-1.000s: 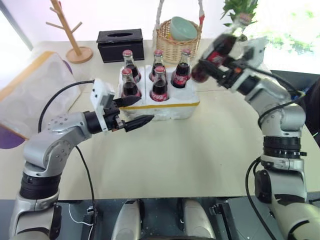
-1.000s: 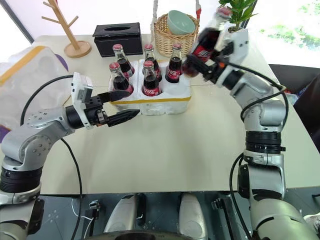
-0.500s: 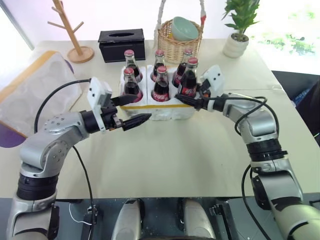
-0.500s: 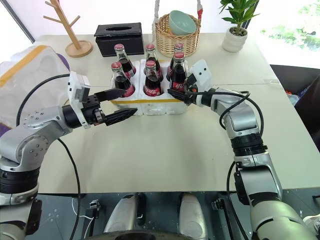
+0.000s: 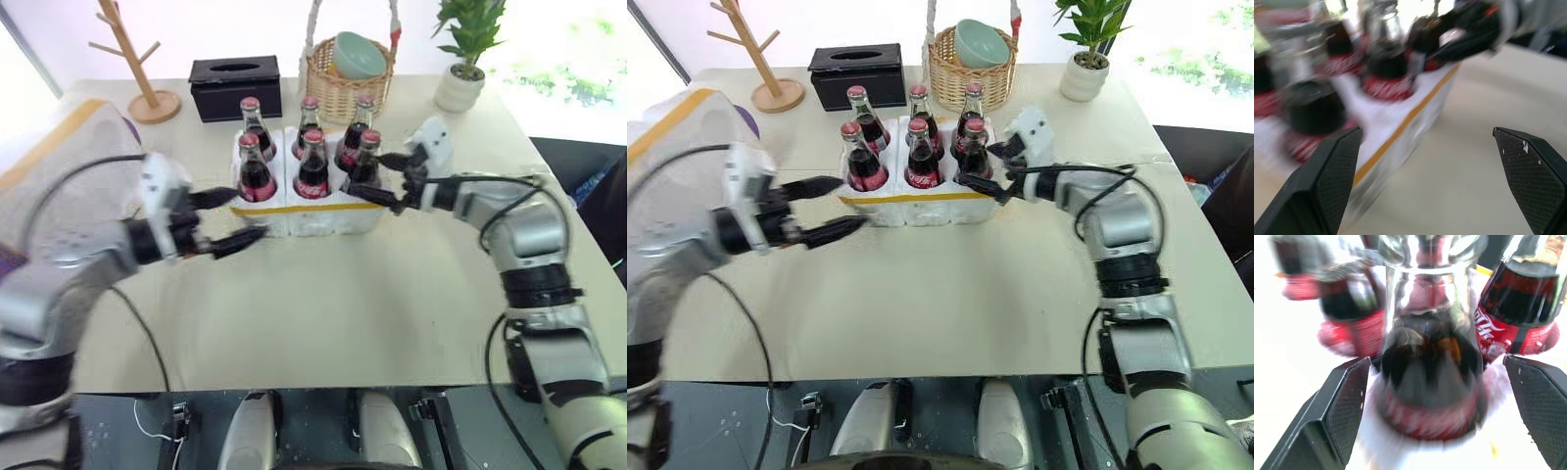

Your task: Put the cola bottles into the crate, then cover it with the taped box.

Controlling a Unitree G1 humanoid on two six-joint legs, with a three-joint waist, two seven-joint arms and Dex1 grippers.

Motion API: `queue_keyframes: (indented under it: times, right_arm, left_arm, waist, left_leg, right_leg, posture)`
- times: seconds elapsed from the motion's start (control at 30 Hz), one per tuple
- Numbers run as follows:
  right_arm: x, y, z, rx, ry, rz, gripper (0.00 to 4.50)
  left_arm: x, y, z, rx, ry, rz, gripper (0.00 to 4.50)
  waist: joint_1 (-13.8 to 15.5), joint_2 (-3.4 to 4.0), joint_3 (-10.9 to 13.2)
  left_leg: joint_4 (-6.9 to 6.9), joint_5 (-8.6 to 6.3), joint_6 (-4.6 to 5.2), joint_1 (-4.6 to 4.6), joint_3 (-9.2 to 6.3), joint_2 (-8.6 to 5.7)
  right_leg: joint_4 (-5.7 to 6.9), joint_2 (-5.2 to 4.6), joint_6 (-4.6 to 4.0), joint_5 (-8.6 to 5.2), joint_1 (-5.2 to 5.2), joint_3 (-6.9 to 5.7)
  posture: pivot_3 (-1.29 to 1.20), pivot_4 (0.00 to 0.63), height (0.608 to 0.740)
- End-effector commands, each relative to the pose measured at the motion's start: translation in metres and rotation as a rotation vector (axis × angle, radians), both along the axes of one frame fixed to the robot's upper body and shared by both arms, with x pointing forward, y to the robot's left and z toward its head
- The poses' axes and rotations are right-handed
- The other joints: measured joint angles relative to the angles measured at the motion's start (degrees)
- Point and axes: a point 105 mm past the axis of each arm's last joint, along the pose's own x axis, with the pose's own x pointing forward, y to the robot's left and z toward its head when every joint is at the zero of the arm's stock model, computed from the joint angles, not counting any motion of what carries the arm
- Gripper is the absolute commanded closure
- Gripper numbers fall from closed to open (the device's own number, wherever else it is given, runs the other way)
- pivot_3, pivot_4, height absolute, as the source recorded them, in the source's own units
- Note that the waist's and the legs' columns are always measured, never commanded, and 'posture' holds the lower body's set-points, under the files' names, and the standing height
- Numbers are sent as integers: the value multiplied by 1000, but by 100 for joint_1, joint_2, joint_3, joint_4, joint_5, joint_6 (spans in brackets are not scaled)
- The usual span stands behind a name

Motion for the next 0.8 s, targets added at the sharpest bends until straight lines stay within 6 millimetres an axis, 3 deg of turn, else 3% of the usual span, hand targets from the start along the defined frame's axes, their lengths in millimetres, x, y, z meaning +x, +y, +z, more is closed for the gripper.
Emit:
queue_keyframes:
  times: [0.03, 0.2, 0.27, 0.4, 0.47, 0.53, 0.8]
  right_arm:
    - [-31, -14, 44, 26, -83, 128, 68]
    - [-56, -34, 64, -44, -85, 224, 68]
    - [-59, -37, 67, -68, -92, 238, 68]
    - [-61, -34, 81, -28, -106, 282, 68]
    - [-63, -30, 85, -9, -112, 314, 68]
    - [-69, -24, 90, 7, -120, 363, 68]
    - [-95, -11, 109, 14, -156, 495, 68]
  left_arm:
    - [-31, 35, 32, 97, -33, 49, 0]
    - [-84, 109, 38, 282, 166, 239, 0]
    - [-104, 132, 39, 334, 232, 306, 0]
    - [-141, 202, 38, 486, 399, 543, 0]
    - [-143, 232, 40, 550, 422, 651, 0]
    - [-134, 249, 44, 563, 412, 694, 0]
    - [-85, 265, 39, 541, 380, 703, 0]
  waist:
    - [-5, 0, 0]
    - [-36, 8, -1]
    - [-51, 7, -1]
    - [-49, 9, -1]
    - [-2, 11, -1]
    - [28, 8, -2]
    - [-20, 3, -2]
  left_leg:
    - [0, 0, 0, 1, 1, 0]
    - [-3, -1, 0, 11, 8, 5]
    - [-6, -2, -1, 13, 12, 8]
    - [-11, -2, -1, 13, 18, 9]
    - [-13, -2, -2, 12, 18, 9]
    - [-14, -2, -2, 12, 16, 9]
    - [-21, -2, -3, 1, 21, 6]
  right_leg:
    - [-2, -1, 0, 0, 1, 0]
    - [-3, 0, -5, -3, 2, -4]
    - [-4, 2, -14, -8, -3, -3]
    - [-4, 2, -30, -17, -8, -4]
    - [-2, 1, -33, -19, -11, -5]
    - [-3, 0, -34, -19, -10, -7]
    - [-2, -7, -12, -7, -19, -7]
  posture:
    - [0, 150, 736]
    - [0, 150, 736]
    - [0, 150, 736]
    - [0, 150, 736]
    - [0, 150, 736]
    - [0, 150, 736]
    - [0, 150, 736]
